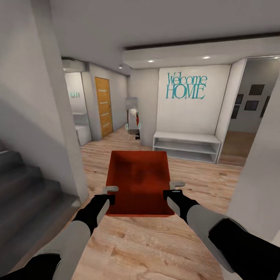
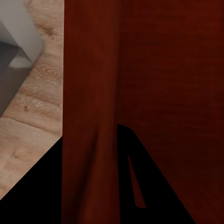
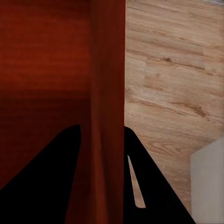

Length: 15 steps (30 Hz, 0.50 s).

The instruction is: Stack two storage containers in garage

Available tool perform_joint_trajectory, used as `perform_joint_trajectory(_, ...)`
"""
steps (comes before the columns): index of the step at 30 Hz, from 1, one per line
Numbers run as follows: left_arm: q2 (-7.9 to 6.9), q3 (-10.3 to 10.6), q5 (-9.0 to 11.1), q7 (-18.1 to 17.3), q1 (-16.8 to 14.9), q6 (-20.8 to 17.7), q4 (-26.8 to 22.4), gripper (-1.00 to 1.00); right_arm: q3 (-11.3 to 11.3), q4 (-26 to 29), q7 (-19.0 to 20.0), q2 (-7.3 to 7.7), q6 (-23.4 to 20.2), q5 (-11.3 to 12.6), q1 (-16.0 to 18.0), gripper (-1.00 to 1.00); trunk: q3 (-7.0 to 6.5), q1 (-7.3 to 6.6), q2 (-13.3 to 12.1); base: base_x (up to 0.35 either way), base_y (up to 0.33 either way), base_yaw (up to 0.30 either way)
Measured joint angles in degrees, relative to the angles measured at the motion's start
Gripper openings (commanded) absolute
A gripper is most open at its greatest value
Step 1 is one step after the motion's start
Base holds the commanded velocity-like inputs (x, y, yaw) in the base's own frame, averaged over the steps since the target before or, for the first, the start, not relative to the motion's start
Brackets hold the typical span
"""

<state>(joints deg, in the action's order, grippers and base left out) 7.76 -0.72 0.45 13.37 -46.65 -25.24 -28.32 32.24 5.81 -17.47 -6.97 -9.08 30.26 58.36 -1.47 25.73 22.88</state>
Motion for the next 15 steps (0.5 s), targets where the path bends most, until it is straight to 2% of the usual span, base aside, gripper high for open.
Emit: perform_joint_trajectory(15,0.01,0.0,0.0,0.0,0.0,0.0,0.0,-1.00,0.0,0.0,0.0,0.00,0.0,0.0,0.0,-1.00,0.00,0.00,0.0,0.322,0.000,0.000)
